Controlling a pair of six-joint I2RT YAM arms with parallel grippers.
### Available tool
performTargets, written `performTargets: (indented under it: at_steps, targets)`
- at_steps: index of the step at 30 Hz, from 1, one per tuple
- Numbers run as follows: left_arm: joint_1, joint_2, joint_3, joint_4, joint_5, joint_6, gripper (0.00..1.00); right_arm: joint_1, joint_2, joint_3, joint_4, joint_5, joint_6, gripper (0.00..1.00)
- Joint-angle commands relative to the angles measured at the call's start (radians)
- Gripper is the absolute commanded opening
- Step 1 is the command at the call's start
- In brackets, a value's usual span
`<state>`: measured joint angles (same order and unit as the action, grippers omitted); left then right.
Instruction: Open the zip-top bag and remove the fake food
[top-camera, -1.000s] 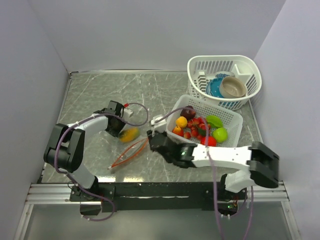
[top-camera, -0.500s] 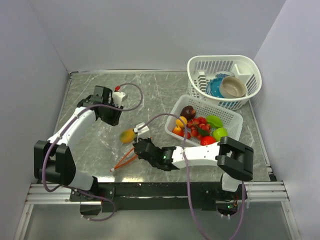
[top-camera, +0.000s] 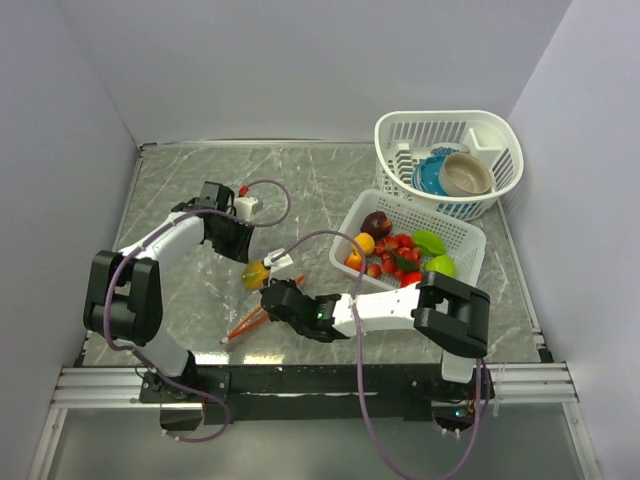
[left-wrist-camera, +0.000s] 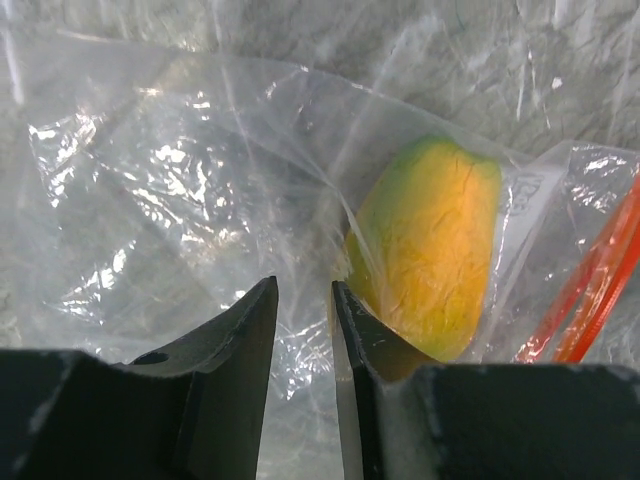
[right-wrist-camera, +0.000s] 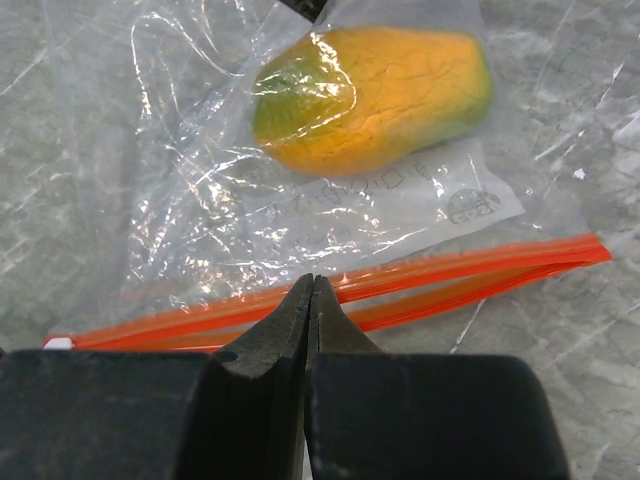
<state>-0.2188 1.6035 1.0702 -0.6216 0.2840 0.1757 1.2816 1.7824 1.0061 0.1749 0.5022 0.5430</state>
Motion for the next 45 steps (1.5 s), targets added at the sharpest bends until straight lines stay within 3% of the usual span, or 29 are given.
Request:
performTargets:
  at_steps: [1,7,12,28,33,35,38,40,41,42,45]
  targets:
    - [-0.008,0.006,-0.018,0.072,0.018,-0.007,0.34,0.007,-0.031,-0.038,0.043,-0.004,0.04,0.0]
    - [-0.027,0.039,-0.098,0.137,-0.017,-0.005,0.33,0.027,-0.187,-0.197,0.113,-0.013,0.044,0.03]
    - [-0.086,0.075,-0.128,0.172,-0.08,-0.01,0.3,0.032,-0.17,-0.236,0.163,-0.094,0.041,0.0]
    - [-0.094,0.024,-0.173,0.135,-0.105,0.011,0.27,0.013,0.015,-0.044,0.172,-0.024,0.02,0.0]
    - [-0.099,-0.004,-0.165,0.102,-0.106,0.024,0.2,-0.008,0.054,-0.005,0.15,0.033,0.028,0.03]
    - [-0.1,-0.004,-0.15,0.067,-0.077,0.045,0.16,-0.025,0.072,0.014,0.143,0.061,0.031,0.1]
    - [-0.108,-0.001,-0.153,0.059,-0.063,0.082,0.16,-0.042,0.086,0.042,0.114,0.093,0.04,0.27]
    - [-0.119,0.001,-0.161,0.063,-0.077,0.103,0.17,-0.065,0.086,0.045,0.104,0.09,0.052,0.5]
    - [-0.125,-0.001,-0.171,0.063,-0.077,0.111,0.17,-0.074,0.084,0.042,0.106,0.076,0.06,0.74]
    - [-0.132,-0.002,-0.177,0.071,-0.083,0.116,0.17,-0.096,0.086,0.039,0.107,0.052,0.084,0.87]
    - [-0.151,-0.011,-0.202,0.083,-0.108,0.13,0.17,-0.114,0.083,0.029,0.144,0.009,0.109,0.98]
